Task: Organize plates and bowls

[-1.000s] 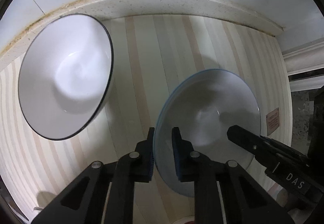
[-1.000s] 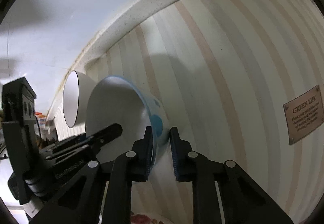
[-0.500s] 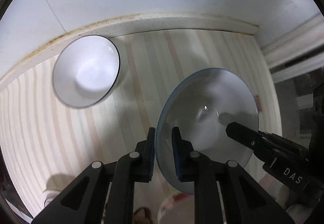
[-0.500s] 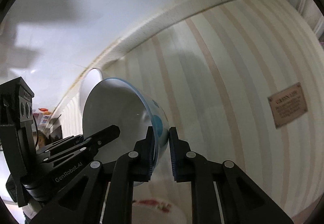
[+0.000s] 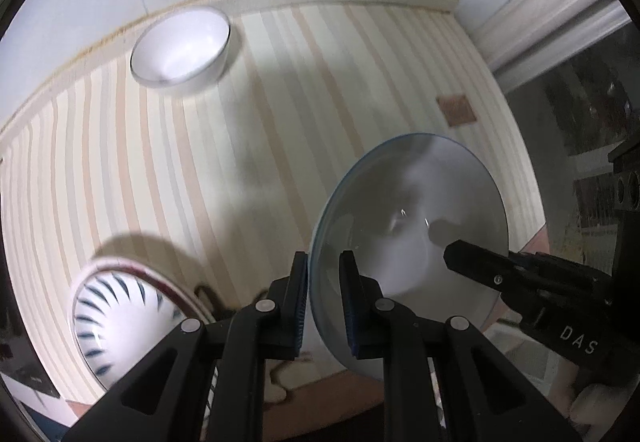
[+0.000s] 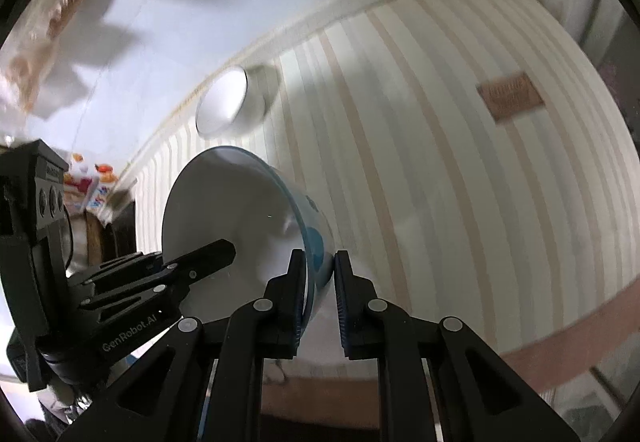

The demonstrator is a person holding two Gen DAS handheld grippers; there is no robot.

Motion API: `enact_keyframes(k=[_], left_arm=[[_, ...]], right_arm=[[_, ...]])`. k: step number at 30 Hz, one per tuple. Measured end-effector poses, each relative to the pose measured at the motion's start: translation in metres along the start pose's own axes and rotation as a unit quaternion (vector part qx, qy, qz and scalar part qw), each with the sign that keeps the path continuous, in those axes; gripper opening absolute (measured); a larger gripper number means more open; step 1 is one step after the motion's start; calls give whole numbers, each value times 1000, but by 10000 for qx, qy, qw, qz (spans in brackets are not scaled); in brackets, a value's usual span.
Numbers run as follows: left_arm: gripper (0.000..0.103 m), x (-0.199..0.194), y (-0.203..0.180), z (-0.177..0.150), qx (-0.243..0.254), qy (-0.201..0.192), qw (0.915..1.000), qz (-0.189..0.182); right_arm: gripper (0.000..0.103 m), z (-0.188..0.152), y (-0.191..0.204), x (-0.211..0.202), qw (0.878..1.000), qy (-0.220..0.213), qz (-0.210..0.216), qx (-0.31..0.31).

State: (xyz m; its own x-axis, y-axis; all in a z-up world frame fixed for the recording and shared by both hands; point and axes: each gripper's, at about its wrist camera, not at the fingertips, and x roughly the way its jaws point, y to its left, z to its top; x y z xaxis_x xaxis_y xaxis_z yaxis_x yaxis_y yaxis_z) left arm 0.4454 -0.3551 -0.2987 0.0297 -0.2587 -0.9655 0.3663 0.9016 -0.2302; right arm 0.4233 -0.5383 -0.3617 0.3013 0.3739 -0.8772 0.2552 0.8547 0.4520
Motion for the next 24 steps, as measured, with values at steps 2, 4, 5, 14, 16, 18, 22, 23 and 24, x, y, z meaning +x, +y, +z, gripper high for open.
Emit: enact_keyframes(k=[2,4,5,14,16,18,22,23,24], left_arm=[[14,9,1,-8,5,132,9999,34],[14,16,1,-13,5,225,9997,62],[14,21,0,-16,36,273,9996,102],[14,44,-10,-19,335,535,9964,570],[14,47,-11,-19,390,524,9957,655],[14,52,-13,-16,418,549,9951,703],[14,57,-15,-16,452,561,9945,757],[14,58,-15,-16,473,560,9943,780],[14,59,-15,-17,480,562,9941,791]], right_arm=[[16,-13,-4,6,9999,123,4,64],[16,-25,-7,13,9997,230,-8,122],[16,-31,-8,18,9995,284,-12,147],[16,-46,-22,48,9977,605,-98,280],[16,-47,-22,53,9973,660,-138,273],[16,-47,-23,57,9969,723,-167,280],[16,-47,-23,63,9963,779,-187,314],[16,-45,-23,63,9962,786,-199,316],[16,-45,-23,63,9961,793,-204,330]])
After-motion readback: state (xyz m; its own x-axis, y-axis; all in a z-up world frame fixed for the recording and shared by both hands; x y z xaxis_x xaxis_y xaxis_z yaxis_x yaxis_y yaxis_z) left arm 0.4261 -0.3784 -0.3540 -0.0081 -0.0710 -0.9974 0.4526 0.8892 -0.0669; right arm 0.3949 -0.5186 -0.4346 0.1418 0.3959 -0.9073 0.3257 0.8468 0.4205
